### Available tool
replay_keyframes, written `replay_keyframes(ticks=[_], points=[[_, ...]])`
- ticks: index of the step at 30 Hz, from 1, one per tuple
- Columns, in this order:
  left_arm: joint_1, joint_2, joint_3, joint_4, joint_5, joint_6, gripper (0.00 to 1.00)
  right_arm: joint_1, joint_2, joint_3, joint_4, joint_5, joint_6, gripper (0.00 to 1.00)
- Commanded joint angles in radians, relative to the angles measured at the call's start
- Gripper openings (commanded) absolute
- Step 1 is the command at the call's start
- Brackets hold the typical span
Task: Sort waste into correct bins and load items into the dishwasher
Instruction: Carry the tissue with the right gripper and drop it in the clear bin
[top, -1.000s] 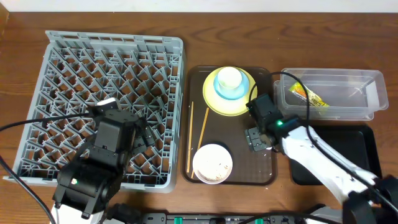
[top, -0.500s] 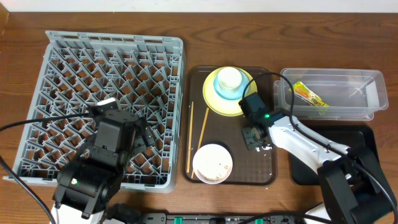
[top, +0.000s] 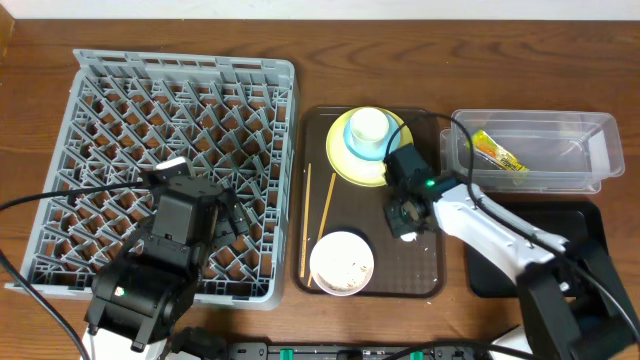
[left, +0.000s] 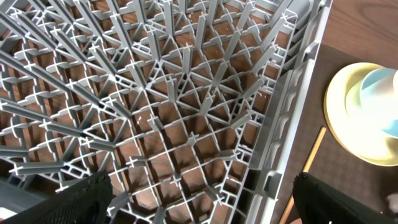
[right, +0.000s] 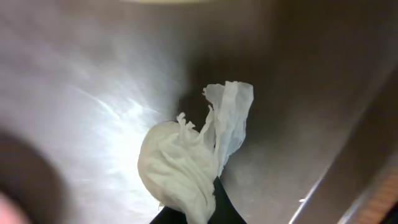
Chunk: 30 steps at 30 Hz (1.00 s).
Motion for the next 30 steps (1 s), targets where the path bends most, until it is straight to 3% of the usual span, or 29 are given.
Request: replay_keyframes(ticks=[1,9,17,23,24,28,29,30], points=[[0.005,0.0,0.016,-0.003,-0.006,0.014,0.94,-0.048,-0.104,0.085,0.007,0.002,-0.023,0.01],[0.005,0.0,0.016,-0.003,-0.006,0.014,0.94,-0.25,-0.242,0.133,0.031,0.225,-0.022,0.01],[0.005,0.0,0.016,-0.002,-0.006,0.014,0.94,-0.527,-0.208,0.128,0.086,0.229,-0.012,0.02],[0.005,0.0,0.016,-0.002,-0.006,0.014,0.94,-0.627,-0.127,0.128,0.175,0.21,0.005,0.07],[0.005,0.0,0.016,-0.002,-0.006,0.014,0.94,-0.632,-0.116,0.128,0.186,0.21,0.005,0.13],[0.005,0.0,0.016,-0.003,-0.006,0.014,0.94,-0.636,-0.095,0.128,0.204,0.211,0.004,0.89],[0.005,0.0,0.016,-0.002,-0.006,0.014,0.94,-0.636,-0.096,0.128,0.204,0.211,0.002,0.99],[0.005,0.0,0.016,-0.002,-0.006,0.014,0.94,-0.636,-0.1,0.129,0.204,0.211,-0.011,0.99]])
